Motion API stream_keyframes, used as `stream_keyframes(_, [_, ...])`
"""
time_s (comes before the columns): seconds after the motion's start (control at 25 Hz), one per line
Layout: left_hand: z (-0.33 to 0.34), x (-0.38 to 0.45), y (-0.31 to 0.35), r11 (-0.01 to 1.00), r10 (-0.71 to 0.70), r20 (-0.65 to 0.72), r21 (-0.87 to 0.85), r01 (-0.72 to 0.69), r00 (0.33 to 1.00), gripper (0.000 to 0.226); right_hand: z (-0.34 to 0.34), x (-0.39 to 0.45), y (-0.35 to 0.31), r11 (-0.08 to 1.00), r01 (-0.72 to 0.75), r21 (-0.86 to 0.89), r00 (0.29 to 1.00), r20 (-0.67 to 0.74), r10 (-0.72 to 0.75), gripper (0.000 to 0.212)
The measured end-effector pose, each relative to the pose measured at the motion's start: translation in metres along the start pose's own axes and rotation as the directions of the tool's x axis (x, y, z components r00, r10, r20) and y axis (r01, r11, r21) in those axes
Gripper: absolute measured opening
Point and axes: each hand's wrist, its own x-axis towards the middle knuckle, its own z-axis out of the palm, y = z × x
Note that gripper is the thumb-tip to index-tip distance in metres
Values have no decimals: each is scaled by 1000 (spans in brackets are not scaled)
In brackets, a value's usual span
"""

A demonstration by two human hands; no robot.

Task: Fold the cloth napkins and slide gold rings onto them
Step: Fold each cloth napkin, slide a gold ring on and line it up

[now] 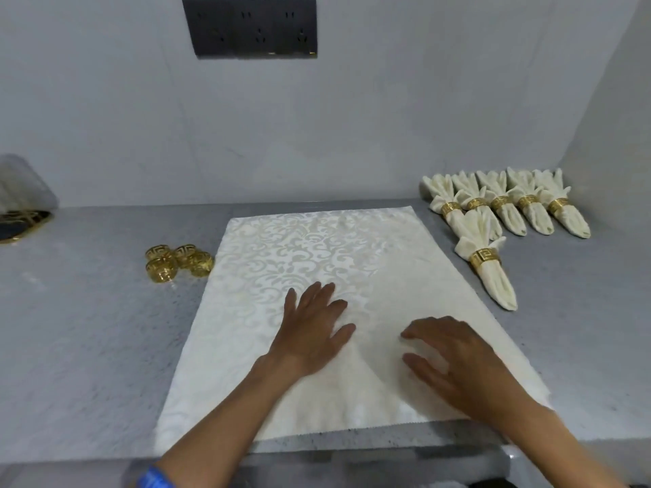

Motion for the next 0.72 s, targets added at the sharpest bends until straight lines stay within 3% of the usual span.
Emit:
stream_keyframes(0.08, [-10, -30, -11, 998, 22, -81, -62, -27, 996, 53, 13, -11, -15, 996, 79, 43, 980, 181, -85, 47])
stream_keyframes(0.24, [-24, -91, -43, 947, 74, 160, -321, -19, 984, 56, 26, -8, -12, 993, 77, 87, 994, 71, -83, 44])
stream_keyframes(0.44, [-33, -87, -53, 938, 221, 226, -314, -144, 949, 70, 28, -5, -12, 980, 119, 157, 992, 8, -122, 44])
stream_keyframes(0.56, [-33, -95, -51, 940, 276, 178, -256, -226, 945, 48, 28, -5, -17, 986, 77, 147, 997, 18, -80, 42])
stream_keyframes(0.64, [-30, -100, -49, 922, 224, 90, -342, -181, 970, 22, 22, -4, -21, 989, 76, 124, 995, 47, -82, 49])
stream_keyframes(0.72, [-31, -100, -48, 885, 143, 46, -453, -107, 989, 15, 11, -5, -26, 995, 36, 97, 982, 181, -54, 65])
